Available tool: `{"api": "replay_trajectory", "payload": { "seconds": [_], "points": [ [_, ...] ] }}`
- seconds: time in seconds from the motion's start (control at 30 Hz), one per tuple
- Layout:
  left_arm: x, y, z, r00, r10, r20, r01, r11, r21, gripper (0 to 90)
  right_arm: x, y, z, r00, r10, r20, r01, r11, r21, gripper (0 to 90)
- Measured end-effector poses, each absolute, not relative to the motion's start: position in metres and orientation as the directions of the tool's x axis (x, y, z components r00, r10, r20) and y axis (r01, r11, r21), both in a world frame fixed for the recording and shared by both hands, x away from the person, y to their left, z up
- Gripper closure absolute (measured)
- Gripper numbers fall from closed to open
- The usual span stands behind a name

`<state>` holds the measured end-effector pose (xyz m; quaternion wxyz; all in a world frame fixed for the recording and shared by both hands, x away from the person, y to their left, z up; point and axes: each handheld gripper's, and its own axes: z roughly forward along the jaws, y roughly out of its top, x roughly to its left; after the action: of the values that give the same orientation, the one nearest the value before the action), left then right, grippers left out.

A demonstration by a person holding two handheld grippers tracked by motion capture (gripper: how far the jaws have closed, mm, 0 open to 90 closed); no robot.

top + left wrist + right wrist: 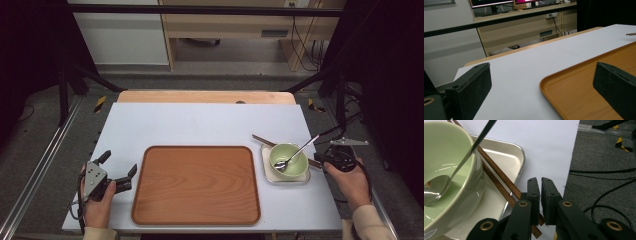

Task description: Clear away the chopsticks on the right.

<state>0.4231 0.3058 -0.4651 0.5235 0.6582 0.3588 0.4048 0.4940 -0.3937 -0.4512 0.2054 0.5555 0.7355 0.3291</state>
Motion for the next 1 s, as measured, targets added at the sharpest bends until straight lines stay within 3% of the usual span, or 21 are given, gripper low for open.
{"api": "replay_trajectory", "payload": {
  "seconds": [0.17,0.57,0.67,0.77,1.0],
  "points": [
    [0.422,0.305,-0.464,0.411,0.897,0.163,0.035,-0.194,0.980,1.7,0.493,-0.397,-0.445,-0.296,0.954,0.039,0.679,0.182,0.711,79.3],
    [0.422,0.309,-0.464,0.408,0.903,0.138,0.040,-0.169,0.985,1.7,0.489,-0.394,-0.421,-0.331,0.938,-0.098,0.685,0.311,0.659,51.9],
    [0.422,0.309,-0.464,0.402,0.905,0.138,0.039,-0.167,0.985,1.7,0.490,-0.393,-0.418,-0.350,0.928,-0.124,0.679,0.343,0.650,50.6],
    [0.422,0.310,-0.463,0.396,0.908,0.137,0.039,-0.165,0.986,1.7,0.493,-0.392,-0.417,-0.384,0.912,-0.146,0.681,0.386,0.623,43.1],
    [0.421,0.311,-0.463,0.391,0.910,0.137,0.038,-0.164,0.986,1.8,0.494,-0.389,-0.422,-0.429,0.888,-0.164,0.672,0.435,0.599,52.4]
  ]
}}
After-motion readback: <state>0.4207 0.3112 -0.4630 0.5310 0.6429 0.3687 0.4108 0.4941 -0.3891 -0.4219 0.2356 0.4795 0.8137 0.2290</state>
